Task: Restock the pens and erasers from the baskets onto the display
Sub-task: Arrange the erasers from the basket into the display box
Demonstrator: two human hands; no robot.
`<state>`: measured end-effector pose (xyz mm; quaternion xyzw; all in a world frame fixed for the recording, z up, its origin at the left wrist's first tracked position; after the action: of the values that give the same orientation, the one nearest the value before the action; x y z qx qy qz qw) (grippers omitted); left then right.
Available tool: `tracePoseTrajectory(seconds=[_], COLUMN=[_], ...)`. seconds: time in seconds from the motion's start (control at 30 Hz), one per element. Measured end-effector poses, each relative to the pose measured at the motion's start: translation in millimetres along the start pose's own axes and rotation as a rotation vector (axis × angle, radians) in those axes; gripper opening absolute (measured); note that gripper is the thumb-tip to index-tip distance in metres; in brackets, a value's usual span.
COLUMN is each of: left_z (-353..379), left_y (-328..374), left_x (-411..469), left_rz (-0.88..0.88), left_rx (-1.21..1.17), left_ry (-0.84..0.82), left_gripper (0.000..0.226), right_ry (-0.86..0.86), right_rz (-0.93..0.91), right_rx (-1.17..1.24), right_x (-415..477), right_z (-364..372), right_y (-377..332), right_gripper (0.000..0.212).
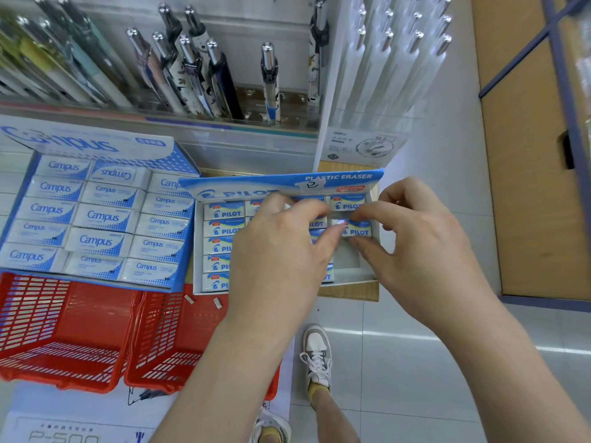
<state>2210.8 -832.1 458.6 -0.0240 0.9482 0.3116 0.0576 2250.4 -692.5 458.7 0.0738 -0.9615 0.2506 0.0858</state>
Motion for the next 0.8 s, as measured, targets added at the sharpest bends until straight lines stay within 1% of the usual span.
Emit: tracePoseTrajectory(seconds=[0.13, 0.27, 0.37, 0.47, 0.57, 0.6, 0.63, 0.67, 0.73, 0.77, 0.8], left_z=[-3, 0, 0, -2, -12, -15, -18, -19, -16, -13, -10], left_y=[-2, -5, -5, -6, -10, -11, -13, -14, -15, -15, -14], left_x=[-1, 3, 5, 6, 3, 1, -1, -3, -8, -10, -12], left_rz=[0.010, -0.047, -0.039, -0.035, -0.063, -0.092, -0.146, -0.218, -0.362, -0.413, -0.449], left_rx=[0.062, 0.052, 0.047, 0.017, -0.089, -0.174, -0.287, -0.411, -0.633, -0.707, -0.757], left_ry=[-0.023, -0.108, -0.129, -0.118, -0.030, -0.012, -0.017, -0.044, -0.132, -0.180, -0.221], left_gripper=[0.016, 0.018, 0.017, 0.014, 0.018, 0.022, 0.026, 0.030, 0.033, 0.034, 0.035], right_ry=[0.020, 0.107, 0.104, 0.076, 0.144, 0.177, 0.195, 0.180, 0.049, -0.009, -0.040], right_rz=[0.004, 0.064, 0.120, 0.139, 0.125, 0.127, 0.146, 0.179, 0.238, 0.246, 0.244], right_rx=[-0.087, -0.003, 0.033, 0.048, 0.089, 0.148, 0.273, 0.475, 0.958, 1.101, 1.173], right_x=[4, 3, 0, -3, -5, -5, -5, -4, -1, -2, -2], right_z=[4, 6, 8, 7, -8, -14, -18, -16, -3, 3, 6], right_y=[-5, 0, 3, 4, 0, -3, -5, -9, -25, -32, -35], right_gripper=[0.019, 0.019, 0.016, 0.016, 0.014, 0.012, 0.010, 0.009, 0.014, 0.020, 0.023])
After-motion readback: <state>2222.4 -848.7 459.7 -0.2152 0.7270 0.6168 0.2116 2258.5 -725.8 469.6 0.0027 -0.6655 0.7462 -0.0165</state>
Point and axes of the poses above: each hand's wrist, its own x-axis towards the middle knuckle, its own z-axis out of the palm, y = z × x, the point moved 7 cm from there along x, towards the middle knuckle, and after that the axes turned 15 degrees about -z, right-handed, at the moved point
